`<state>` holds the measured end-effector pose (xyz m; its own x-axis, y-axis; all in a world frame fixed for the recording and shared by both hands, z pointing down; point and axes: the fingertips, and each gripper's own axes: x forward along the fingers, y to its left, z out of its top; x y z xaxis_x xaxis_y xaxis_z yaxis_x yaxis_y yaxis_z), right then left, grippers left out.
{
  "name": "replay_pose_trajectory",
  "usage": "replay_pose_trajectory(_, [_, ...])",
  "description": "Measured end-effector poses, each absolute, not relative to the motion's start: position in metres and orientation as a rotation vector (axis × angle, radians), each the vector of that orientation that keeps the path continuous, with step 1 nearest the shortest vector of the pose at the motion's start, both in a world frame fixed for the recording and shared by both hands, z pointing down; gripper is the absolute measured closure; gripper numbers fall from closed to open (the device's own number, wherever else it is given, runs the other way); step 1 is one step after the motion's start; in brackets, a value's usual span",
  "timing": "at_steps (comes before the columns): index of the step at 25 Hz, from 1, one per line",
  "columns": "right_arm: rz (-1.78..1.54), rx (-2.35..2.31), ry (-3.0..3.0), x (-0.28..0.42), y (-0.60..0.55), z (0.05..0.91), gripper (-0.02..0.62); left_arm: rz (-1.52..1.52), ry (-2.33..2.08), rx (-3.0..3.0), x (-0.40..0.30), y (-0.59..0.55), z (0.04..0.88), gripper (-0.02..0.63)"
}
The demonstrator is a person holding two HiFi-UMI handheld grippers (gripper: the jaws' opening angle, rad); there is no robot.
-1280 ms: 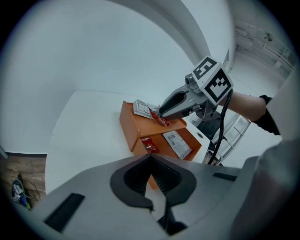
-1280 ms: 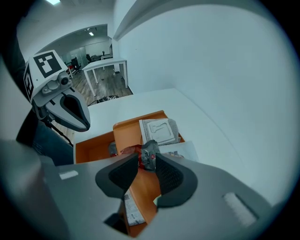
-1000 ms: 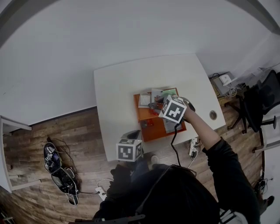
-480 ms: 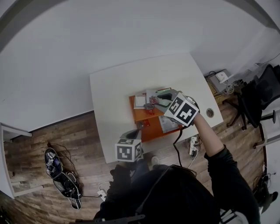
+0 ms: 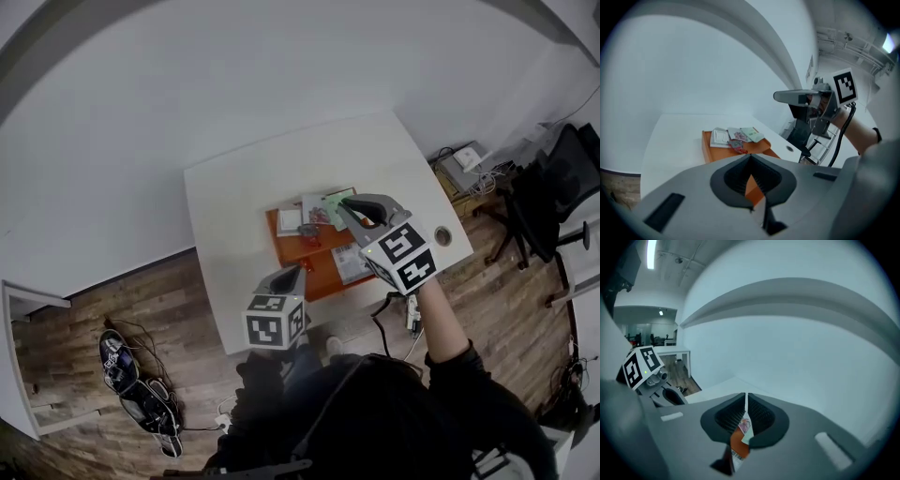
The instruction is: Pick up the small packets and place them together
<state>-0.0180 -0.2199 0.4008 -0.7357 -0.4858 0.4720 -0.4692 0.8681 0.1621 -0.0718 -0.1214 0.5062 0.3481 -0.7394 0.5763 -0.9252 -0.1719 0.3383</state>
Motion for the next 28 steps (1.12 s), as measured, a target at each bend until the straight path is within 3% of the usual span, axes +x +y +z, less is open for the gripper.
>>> replay_pose_trajectory(14, [0.175,0.837,-2.772,-0.008,-0.191,0.354,0.595,0.064,-1.742,2.156,-0.059,-0.173,0.375,0.607])
replay_pose_trajectory(28, [0.131,0.875,-2.805,0.003,-0.184,0.338,0.597,0.047,-1.809,2.204,-0.053,-0.174,0.349,0.607])
